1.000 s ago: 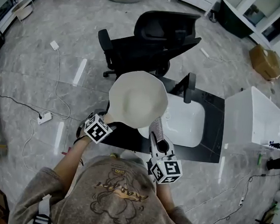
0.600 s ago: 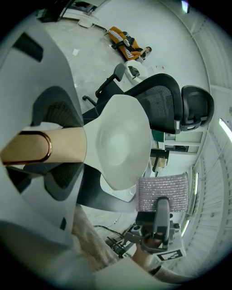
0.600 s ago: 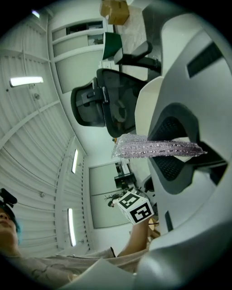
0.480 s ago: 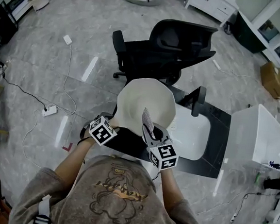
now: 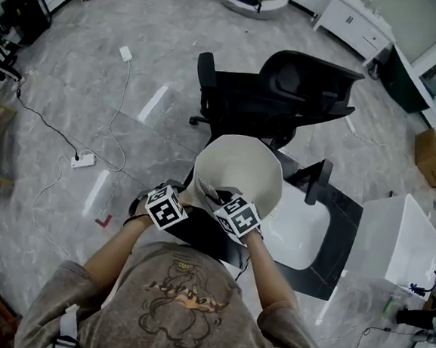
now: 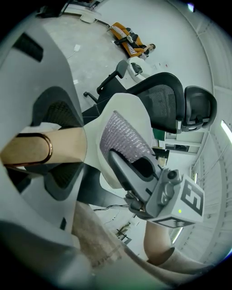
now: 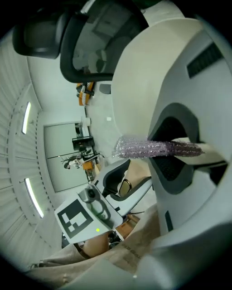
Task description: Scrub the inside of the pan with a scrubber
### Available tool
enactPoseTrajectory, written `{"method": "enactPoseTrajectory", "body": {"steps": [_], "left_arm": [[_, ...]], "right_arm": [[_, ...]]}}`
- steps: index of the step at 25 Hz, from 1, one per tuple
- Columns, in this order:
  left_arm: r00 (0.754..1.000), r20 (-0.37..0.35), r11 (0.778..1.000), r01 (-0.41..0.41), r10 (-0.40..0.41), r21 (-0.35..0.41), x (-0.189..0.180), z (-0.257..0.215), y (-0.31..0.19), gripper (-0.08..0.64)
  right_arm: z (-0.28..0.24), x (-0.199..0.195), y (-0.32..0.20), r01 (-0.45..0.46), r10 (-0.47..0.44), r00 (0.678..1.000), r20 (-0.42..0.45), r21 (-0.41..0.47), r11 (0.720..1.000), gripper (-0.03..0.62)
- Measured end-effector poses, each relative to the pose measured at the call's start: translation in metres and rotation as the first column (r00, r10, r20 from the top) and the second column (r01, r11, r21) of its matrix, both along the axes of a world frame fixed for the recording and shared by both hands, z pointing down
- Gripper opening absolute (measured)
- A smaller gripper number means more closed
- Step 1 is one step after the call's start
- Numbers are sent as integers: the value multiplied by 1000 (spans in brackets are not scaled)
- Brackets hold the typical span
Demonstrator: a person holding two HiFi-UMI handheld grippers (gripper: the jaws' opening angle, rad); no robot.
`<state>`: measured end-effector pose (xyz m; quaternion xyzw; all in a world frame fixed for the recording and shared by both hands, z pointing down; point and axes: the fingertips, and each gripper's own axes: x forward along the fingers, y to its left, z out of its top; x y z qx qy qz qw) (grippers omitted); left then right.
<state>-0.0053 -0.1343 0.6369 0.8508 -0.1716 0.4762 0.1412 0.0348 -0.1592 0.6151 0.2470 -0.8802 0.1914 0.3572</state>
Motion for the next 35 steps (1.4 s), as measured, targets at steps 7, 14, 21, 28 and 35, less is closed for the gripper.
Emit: {"method": "enactPoseTrajectory", "body": {"steps": [7,14,21,28,35], "left_arm": [[999,-25,1000,-21,20,-22,-2,-2,1,253],[998,-44,998,-43,41,-50,-2,-2,2,253],[997,-48,995,-68,65,-72,-2,-1,2,253],[996,-57,994,-78,73,-83,-3,-4,3,253],[996,-58,994,-74,69,-80,-3,-3,2,253]], "right_arm": [[17,-20,-1,115,-116,993,-2,-87,990,78],[26,-27,-23,104,-104,995,-2,-83,991,80],[34,-24,-72,-9,9,1000,-13,3,1000,81],[42,-6,-113,-137,155,982,-107,158,978,86],[45,34,-146,-172,238,942,-235,268,948,86]]}}
